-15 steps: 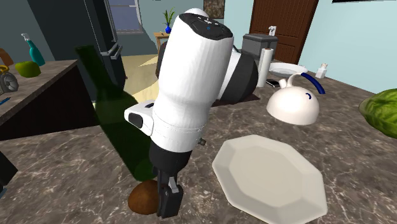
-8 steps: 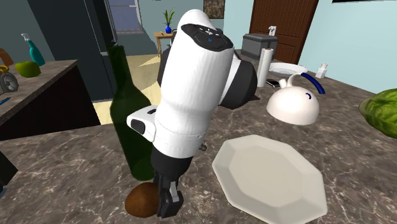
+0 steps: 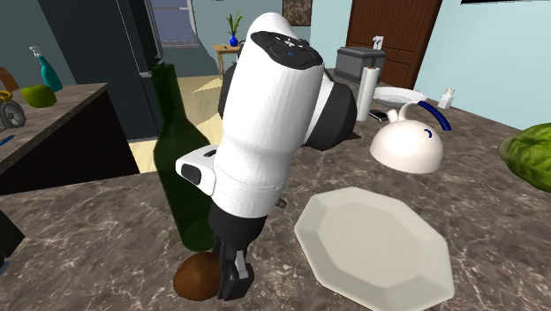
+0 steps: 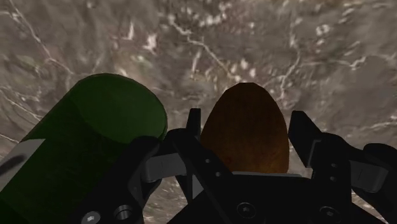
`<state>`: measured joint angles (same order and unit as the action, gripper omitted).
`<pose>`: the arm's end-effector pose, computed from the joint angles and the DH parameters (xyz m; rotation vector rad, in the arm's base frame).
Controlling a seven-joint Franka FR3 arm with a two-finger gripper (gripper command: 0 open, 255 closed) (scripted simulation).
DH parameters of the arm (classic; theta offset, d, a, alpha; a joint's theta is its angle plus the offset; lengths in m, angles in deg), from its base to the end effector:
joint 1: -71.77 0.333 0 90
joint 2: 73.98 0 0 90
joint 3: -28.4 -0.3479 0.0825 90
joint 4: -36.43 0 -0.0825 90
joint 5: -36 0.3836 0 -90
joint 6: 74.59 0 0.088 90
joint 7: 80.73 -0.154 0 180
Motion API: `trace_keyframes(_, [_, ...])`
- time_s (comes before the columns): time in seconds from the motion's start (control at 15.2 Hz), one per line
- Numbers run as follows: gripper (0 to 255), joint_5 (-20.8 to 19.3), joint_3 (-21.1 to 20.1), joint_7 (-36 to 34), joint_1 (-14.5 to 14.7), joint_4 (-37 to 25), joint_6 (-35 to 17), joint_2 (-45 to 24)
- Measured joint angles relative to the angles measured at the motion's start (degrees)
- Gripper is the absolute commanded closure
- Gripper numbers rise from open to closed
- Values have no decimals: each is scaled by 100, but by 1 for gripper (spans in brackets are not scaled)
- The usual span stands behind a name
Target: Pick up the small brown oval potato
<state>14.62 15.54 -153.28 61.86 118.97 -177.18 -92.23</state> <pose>0.6746 -0.0327 0.5058 2.4445 -1.5884 0.3119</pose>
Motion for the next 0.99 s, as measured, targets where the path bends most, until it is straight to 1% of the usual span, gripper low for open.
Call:
trace_keyframes(0.13, [255, 9, 3, 35, -2, -92, 107, 6])
trace_keyframes(0.99, [255, -5, -4, 317, 121, -1404, 1150, -232])
